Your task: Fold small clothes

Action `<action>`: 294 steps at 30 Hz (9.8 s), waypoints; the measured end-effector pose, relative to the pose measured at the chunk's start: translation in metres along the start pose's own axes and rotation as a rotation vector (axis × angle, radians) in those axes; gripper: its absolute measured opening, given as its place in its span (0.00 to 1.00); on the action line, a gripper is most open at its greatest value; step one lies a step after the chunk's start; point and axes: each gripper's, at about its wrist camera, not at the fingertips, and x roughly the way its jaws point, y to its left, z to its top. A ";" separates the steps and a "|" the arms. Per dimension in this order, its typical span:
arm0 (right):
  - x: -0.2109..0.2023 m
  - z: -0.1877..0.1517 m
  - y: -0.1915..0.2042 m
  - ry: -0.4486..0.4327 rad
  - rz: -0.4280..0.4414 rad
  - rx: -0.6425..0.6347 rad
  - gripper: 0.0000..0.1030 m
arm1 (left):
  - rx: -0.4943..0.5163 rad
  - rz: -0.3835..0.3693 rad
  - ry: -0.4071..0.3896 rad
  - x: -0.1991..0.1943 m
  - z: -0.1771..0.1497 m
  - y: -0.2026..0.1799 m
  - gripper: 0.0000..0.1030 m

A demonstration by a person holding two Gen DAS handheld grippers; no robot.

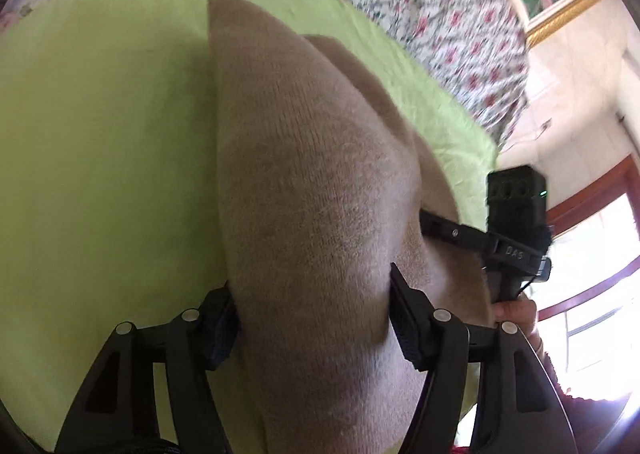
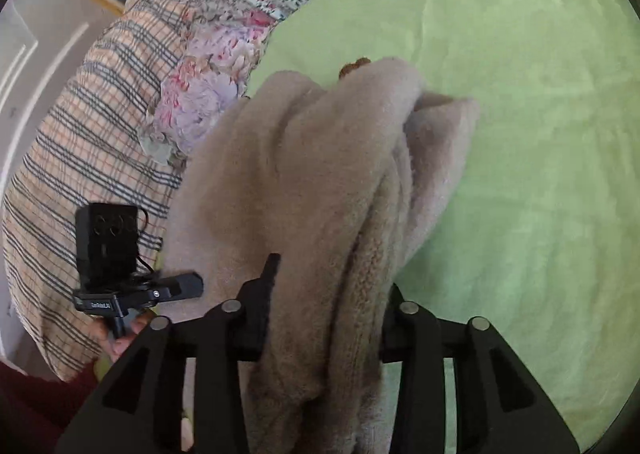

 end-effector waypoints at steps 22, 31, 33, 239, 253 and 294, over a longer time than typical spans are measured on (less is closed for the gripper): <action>-0.025 0.061 -0.021 -0.238 -0.171 0.038 0.08 | -0.012 0.257 -0.120 0.011 0.065 0.021 0.66; -0.015 0.053 -0.029 -0.193 -0.208 0.072 0.13 | 0.065 0.351 -0.119 0.004 0.056 0.002 0.65; -0.033 0.043 -0.020 -0.214 -0.185 0.080 0.18 | 0.078 0.334 -0.142 -0.014 0.043 -0.007 0.65; -0.059 -0.125 0.110 -0.094 -0.398 -0.237 0.84 | 0.293 0.678 -0.106 -0.054 -0.092 -0.085 0.92; -0.049 -0.109 0.114 -0.083 -0.405 -0.258 0.84 | 0.295 0.667 -0.120 -0.050 -0.079 -0.086 0.94; -0.045 -0.091 0.120 -0.088 -0.409 -0.268 0.85 | 0.297 0.636 -0.136 -0.050 -0.057 -0.089 0.94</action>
